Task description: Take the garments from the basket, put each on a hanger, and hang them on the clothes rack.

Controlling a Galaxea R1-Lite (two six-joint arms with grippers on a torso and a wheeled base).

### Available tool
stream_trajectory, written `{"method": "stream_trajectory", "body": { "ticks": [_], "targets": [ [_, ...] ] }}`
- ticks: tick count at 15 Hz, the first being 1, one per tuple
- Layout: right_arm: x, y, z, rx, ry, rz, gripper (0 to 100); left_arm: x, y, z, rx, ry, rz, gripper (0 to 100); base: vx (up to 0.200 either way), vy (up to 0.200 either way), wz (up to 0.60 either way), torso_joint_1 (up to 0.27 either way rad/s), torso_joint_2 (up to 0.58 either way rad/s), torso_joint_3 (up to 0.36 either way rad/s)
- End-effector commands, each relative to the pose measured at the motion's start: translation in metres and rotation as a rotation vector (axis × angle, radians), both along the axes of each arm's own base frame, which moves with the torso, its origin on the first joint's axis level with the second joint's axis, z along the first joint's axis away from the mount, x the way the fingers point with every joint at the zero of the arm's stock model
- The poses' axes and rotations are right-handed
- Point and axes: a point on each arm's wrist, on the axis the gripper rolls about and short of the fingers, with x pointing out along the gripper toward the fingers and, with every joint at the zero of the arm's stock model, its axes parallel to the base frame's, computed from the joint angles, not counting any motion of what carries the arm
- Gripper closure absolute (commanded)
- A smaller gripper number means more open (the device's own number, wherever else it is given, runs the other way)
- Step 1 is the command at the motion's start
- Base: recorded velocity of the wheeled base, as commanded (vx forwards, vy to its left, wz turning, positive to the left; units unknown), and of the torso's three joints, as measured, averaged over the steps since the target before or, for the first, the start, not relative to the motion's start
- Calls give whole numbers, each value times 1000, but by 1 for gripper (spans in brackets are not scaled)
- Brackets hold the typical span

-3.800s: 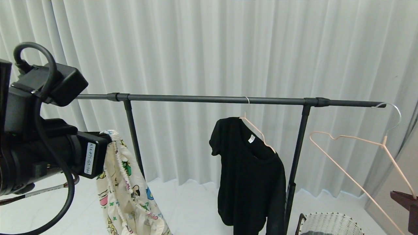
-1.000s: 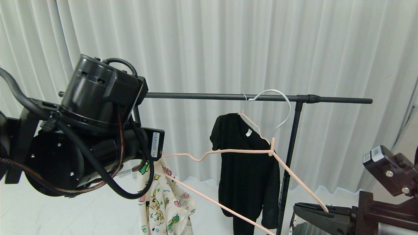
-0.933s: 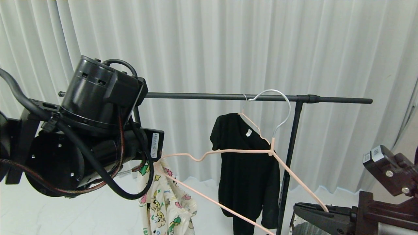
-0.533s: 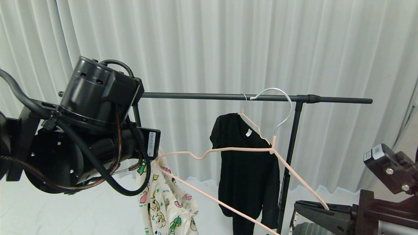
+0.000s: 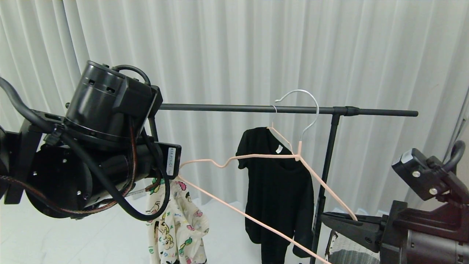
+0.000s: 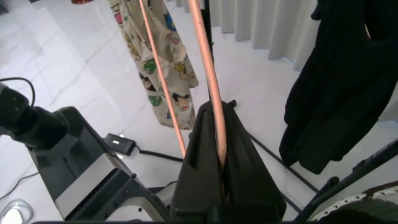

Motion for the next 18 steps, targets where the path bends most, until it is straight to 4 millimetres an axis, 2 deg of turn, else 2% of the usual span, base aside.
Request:
{"method": "stream_trajectory", "body": {
  "ticks": [1, 14, 18],
  "targets": [
    [5, 8, 0, -9, 5, 1, 100, 0, 0, -1, 1, 2, 1, 100, 0, 0, 0, 0, 0, 0],
    [-7, 9, 0, -8, 5, 59, 100, 11, 4, 1, -8, -6, 40, 100, 0, 0, 0, 0, 0, 0],
    [4, 13, 4, 6, -8, 12, 100, 8, -2, 2, -9, -7, 12, 100, 0, 0, 0, 0, 0, 0]
  ]
}}
